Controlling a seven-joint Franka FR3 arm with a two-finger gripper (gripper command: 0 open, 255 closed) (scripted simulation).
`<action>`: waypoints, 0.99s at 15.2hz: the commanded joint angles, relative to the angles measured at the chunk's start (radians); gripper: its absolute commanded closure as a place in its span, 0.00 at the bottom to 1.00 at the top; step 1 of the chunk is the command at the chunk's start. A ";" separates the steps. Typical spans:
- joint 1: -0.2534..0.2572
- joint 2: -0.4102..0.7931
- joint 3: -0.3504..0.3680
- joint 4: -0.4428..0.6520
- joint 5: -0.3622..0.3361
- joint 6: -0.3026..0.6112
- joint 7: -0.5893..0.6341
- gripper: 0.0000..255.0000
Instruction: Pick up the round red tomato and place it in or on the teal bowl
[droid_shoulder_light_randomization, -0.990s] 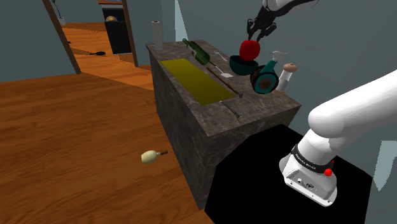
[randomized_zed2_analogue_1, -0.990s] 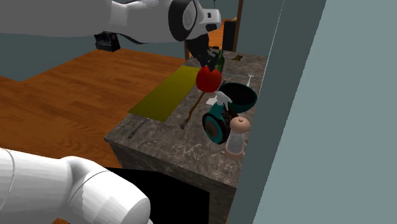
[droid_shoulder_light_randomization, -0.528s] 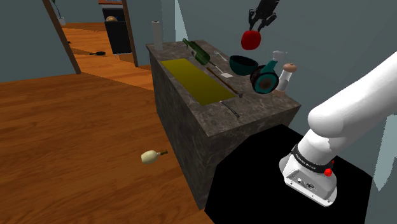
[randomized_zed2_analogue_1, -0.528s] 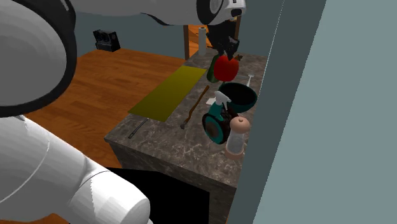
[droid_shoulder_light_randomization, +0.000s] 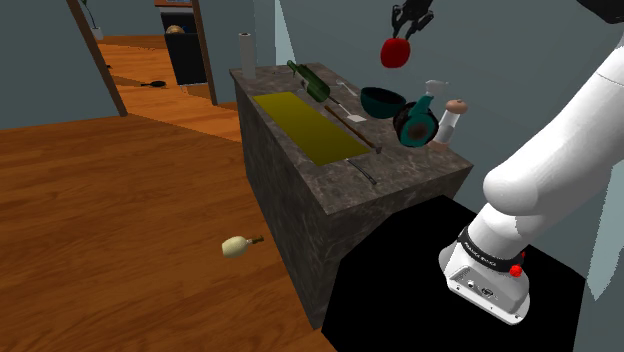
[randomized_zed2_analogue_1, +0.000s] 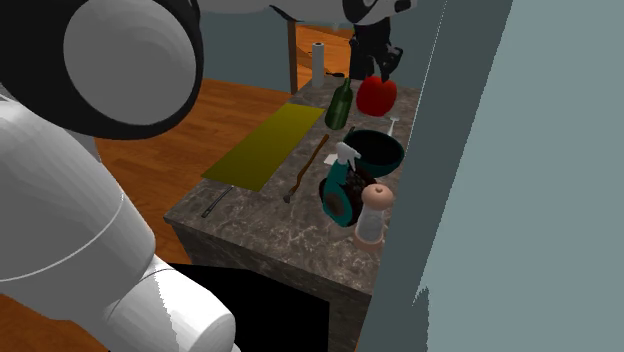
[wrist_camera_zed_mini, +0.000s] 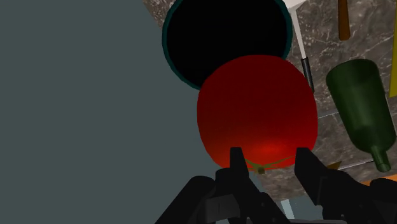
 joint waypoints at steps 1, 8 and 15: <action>-0.001 0.000 -0.001 -0.026 0.000 0.027 -0.001 1.00; -0.002 0.010 -0.002 -0.109 -0.003 0.120 0.004 1.00; -0.003 0.030 -0.004 -0.181 -0.005 0.211 0.009 1.00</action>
